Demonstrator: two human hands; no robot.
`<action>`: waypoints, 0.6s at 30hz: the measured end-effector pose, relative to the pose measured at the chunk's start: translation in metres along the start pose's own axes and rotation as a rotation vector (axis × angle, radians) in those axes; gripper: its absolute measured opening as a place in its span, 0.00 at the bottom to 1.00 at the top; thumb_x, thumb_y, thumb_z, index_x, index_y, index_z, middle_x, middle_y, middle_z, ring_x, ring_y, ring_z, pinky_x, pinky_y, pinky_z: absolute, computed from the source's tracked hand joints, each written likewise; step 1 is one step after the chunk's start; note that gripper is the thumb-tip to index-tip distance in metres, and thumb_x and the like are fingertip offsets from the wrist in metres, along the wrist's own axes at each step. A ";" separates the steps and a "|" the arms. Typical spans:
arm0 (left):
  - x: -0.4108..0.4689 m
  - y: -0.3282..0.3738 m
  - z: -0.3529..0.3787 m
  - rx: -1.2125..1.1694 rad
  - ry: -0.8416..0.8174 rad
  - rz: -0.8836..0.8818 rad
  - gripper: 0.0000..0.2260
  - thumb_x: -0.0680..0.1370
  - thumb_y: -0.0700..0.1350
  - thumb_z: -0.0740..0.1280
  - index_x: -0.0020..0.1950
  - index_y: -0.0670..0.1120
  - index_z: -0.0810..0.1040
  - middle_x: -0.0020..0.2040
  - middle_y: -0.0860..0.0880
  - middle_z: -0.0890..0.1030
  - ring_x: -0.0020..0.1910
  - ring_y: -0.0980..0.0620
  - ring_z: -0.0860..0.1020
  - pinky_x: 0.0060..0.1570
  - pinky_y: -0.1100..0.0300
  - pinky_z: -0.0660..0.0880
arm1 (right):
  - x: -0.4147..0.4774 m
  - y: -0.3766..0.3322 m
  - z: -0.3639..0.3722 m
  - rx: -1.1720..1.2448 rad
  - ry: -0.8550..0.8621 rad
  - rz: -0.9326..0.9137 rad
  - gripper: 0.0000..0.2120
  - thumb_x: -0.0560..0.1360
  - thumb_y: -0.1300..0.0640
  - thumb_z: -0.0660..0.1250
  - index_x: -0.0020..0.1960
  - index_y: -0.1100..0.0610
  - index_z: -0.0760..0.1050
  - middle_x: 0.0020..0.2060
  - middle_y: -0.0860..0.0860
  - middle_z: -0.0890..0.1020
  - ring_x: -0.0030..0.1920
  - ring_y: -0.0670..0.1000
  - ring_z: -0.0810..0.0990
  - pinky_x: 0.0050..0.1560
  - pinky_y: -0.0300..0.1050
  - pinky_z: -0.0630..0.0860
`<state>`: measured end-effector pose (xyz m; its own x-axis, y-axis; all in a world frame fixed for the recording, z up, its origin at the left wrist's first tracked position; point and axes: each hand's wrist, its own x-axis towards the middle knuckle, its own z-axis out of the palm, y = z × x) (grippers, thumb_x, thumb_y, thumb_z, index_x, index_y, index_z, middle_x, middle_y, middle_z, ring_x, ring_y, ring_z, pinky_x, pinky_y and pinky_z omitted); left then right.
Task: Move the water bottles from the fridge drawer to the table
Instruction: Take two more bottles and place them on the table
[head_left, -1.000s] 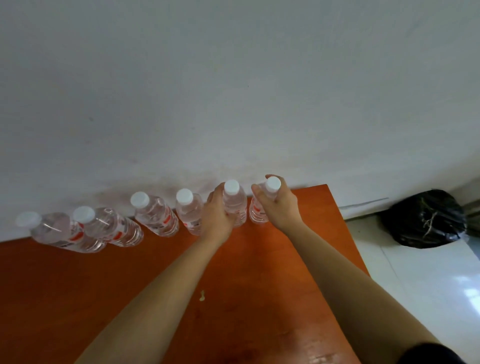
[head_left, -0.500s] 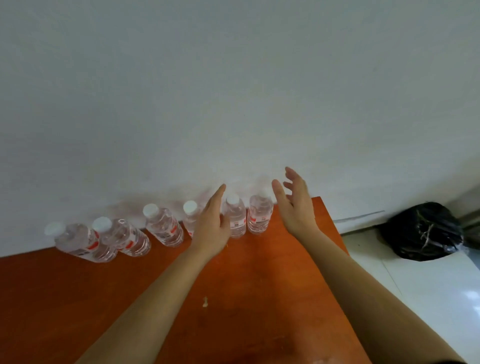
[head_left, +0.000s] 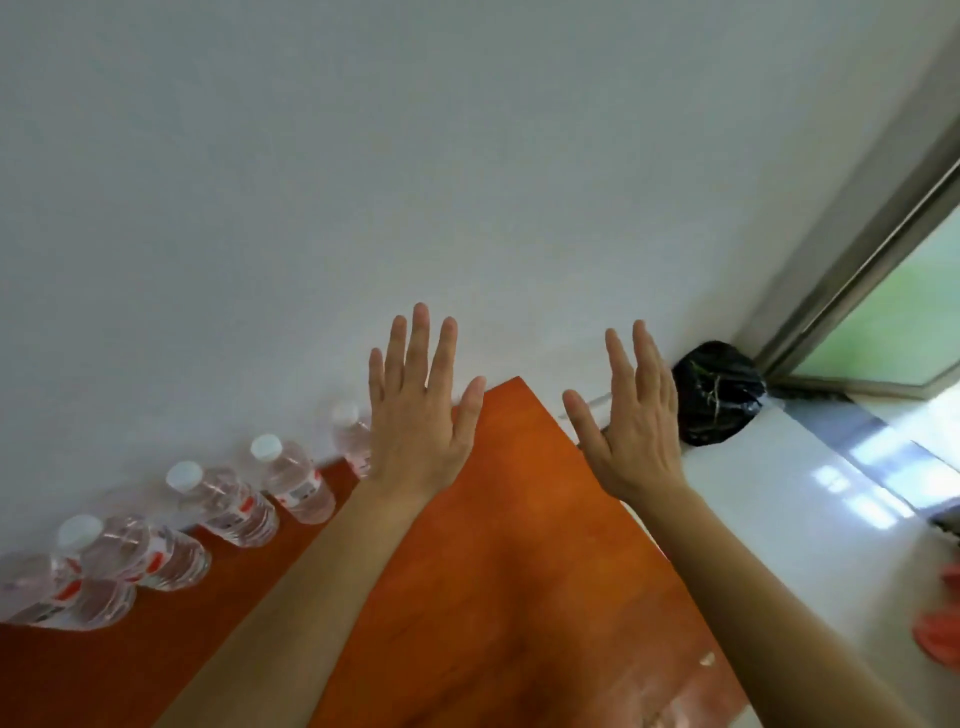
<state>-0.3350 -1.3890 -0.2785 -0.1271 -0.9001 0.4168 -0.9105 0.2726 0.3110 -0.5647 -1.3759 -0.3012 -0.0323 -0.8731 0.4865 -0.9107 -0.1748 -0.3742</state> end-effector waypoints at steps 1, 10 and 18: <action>0.003 0.021 0.001 -0.003 0.006 0.034 0.29 0.83 0.61 0.46 0.81 0.50 0.48 0.81 0.47 0.44 0.80 0.48 0.41 0.76 0.39 0.47 | -0.007 0.012 -0.020 -0.021 0.020 0.029 0.36 0.80 0.35 0.52 0.81 0.52 0.50 0.81 0.55 0.49 0.81 0.53 0.47 0.79 0.58 0.50; -0.026 0.289 -0.015 -0.111 0.027 0.510 0.30 0.82 0.62 0.44 0.81 0.50 0.46 0.81 0.45 0.43 0.80 0.45 0.42 0.76 0.38 0.47 | -0.140 0.139 -0.252 -0.215 0.311 0.255 0.37 0.80 0.35 0.54 0.81 0.54 0.51 0.81 0.55 0.48 0.81 0.54 0.47 0.78 0.60 0.51; -0.182 0.579 0.002 -0.384 -0.070 0.852 0.30 0.82 0.61 0.47 0.81 0.51 0.48 0.81 0.46 0.45 0.80 0.47 0.44 0.75 0.38 0.49 | -0.381 0.249 -0.468 -0.444 0.479 0.530 0.40 0.79 0.36 0.58 0.81 0.55 0.48 0.80 0.58 0.49 0.80 0.57 0.49 0.79 0.57 0.47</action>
<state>-0.8393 -1.0679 -0.1760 -0.7262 -0.3606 0.5853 -0.3092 0.9318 0.1903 -0.9724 -0.8733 -0.2104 -0.5811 -0.4845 0.6539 -0.8002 0.4864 -0.3507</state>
